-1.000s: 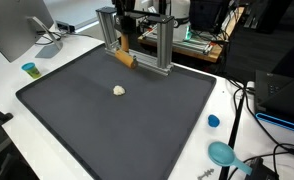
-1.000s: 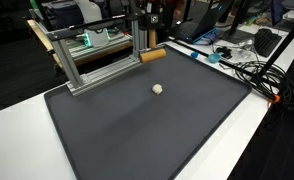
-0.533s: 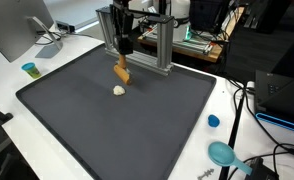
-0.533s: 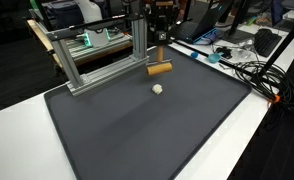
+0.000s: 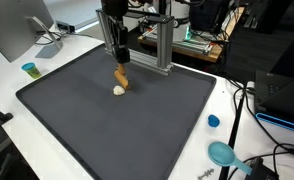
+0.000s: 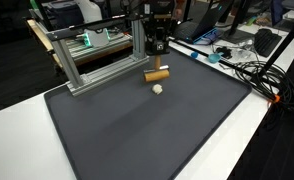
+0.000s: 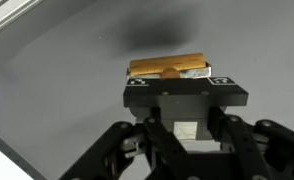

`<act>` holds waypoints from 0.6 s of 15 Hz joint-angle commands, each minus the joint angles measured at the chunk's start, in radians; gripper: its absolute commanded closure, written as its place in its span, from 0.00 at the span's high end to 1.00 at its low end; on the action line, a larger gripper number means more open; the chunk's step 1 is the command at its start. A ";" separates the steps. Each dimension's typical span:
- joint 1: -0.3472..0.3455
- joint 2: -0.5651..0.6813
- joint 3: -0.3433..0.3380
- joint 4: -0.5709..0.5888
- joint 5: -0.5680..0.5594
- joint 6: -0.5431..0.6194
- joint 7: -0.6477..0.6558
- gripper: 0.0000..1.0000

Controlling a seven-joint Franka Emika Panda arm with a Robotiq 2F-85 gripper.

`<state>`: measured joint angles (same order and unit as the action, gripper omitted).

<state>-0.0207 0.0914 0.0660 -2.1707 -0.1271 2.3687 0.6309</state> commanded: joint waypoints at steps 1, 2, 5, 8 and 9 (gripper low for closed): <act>0.016 0.029 -0.030 0.013 0.082 0.016 -0.039 0.22; 0.016 0.032 -0.034 0.015 0.096 0.016 -0.043 0.22; 0.016 0.038 -0.047 0.018 0.127 0.039 -0.046 0.22; 0.020 0.041 -0.060 0.026 0.112 0.052 -0.035 0.22; 0.023 0.043 -0.062 0.027 0.104 0.049 -0.030 0.22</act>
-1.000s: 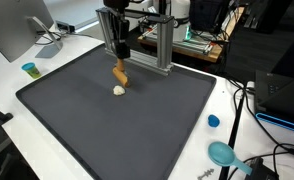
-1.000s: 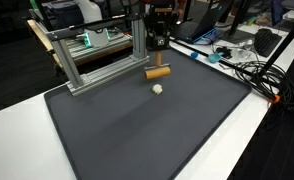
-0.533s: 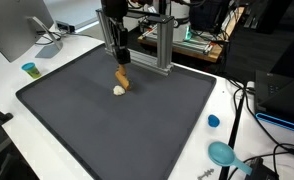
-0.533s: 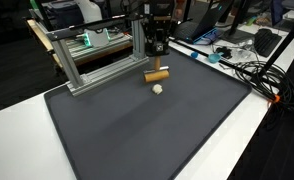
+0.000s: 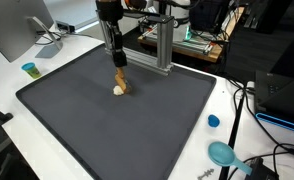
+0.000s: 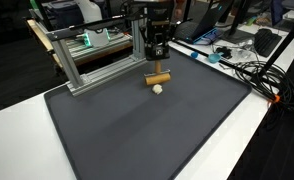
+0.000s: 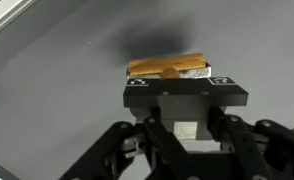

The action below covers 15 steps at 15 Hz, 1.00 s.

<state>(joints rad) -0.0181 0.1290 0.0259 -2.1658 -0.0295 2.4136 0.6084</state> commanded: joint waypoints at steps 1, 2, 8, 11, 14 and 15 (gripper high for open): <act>0.025 0.007 -0.024 0.021 -0.006 0.003 0.001 0.22; 0.028 0.008 -0.023 0.020 -0.008 0.006 0.002 0.22; 0.052 0.039 -0.034 0.031 -0.049 0.033 0.049 0.22; 0.063 0.059 -0.050 0.045 -0.084 0.030 0.082 0.22; 0.071 0.076 -0.063 0.058 -0.105 0.033 0.110 0.22; 0.073 0.080 -0.067 0.062 -0.108 0.031 0.119 0.22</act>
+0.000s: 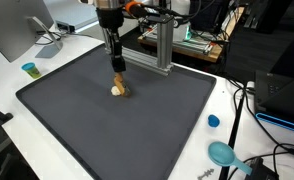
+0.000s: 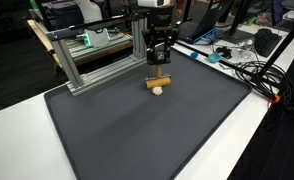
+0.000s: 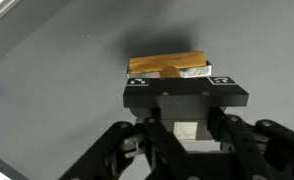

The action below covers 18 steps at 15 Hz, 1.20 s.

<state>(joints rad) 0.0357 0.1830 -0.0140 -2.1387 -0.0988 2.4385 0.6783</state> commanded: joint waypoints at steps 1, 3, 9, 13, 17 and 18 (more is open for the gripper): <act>0.021 0.030 -0.030 0.041 -0.039 0.005 0.057 0.22; 0.023 0.042 -0.035 0.054 -0.039 0.001 0.071 0.22; 0.022 0.094 -0.046 0.099 -0.021 0.002 0.097 0.22; 0.017 0.112 -0.066 0.140 -0.028 -0.011 0.114 0.22; 0.019 0.148 -0.082 0.184 -0.023 -0.024 0.112 0.22; 0.020 0.160 -0.084 0.195 -0.020 -0.030 0.110 0.22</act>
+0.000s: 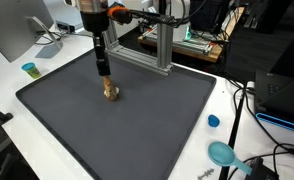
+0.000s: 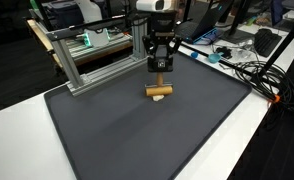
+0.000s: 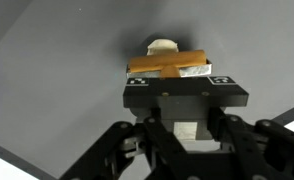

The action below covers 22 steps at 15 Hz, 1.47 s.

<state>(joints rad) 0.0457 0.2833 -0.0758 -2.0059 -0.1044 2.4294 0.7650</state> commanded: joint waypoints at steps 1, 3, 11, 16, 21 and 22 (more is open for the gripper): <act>0.010 0.068 -0.024 0.072 -0.012 -0.027 0.022 0.22; 0.011 0.084 -0.027 0.090 -0.007 -0.038 0.019 0.22; -0.009 0.087 -0.049 0.139 0.034 -0.024 0.017 0.22; -0.031 -0.070 -0.042 0.048 0.053 -0.049 -0.069 0.22; -0.007 -0.100 -0.005 -0.006 0.051 -0.148 -0.084 0.22; -0.005 -0.098 0.002 -0.019 0.057 -0.135 -0.079 0.22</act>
<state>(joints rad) 0.0366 0.2156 -0.0943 -1.9715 -0.0726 2.2955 0.6961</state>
